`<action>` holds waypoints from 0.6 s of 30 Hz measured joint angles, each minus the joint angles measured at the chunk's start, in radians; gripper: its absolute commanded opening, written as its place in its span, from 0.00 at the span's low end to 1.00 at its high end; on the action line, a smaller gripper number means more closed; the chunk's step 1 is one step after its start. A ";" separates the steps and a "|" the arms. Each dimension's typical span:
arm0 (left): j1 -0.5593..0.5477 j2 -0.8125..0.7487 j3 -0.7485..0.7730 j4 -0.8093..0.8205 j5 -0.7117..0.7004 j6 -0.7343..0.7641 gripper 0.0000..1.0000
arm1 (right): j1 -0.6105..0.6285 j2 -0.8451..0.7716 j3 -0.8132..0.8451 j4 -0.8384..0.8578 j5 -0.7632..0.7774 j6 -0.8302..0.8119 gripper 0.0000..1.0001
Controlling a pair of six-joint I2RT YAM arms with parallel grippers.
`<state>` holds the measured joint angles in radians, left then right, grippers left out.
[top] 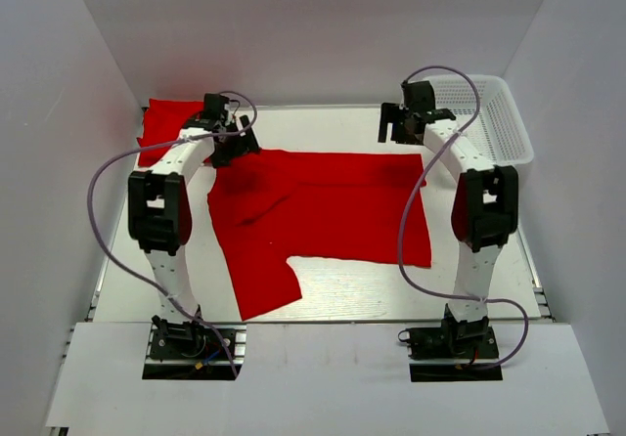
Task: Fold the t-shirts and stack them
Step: Fold the flattened tshirt in 1/3 of the way
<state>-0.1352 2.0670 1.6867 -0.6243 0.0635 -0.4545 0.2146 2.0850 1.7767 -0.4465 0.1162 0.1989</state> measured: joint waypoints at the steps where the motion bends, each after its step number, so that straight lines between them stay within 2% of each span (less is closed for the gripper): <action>1: -0.002 -0.044 -0.037 0.002 0.002 0.006 1.00 | 0.008 -0.047 -0.040 0.000 -0.004 -0.003 0.90; 5: -0.007 -0.219 -0.217 0.000 0.021 0.016 1.00 | 0.032 -0.204 -0.192 0.002 -0.008 -0.008 0.90; 11: -0.052 -0.513 -0.590 -0.020 0.066 0.000 1.00 | 0.044 -0.470 -0.540 0.032 0.005 0.057 0.90; 15: -0.129 -0.671 -0.717 -0.117 0.104 -0.016 1.00 | 0.044 -0.656 -0.774 0.039 0.017 0.108 0.90; 18: -0.189 -0.779 -0.790 -0.210 0.120 -0.046 1.00 | 0.043 -0.781 -0.889 0.031 0.039 0.130 0.90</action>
<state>-0.3241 1.2881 0.8970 -0.8345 0.1837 -0.5007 0.2577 1.3041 0.8875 -0.4160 0.1555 0.3286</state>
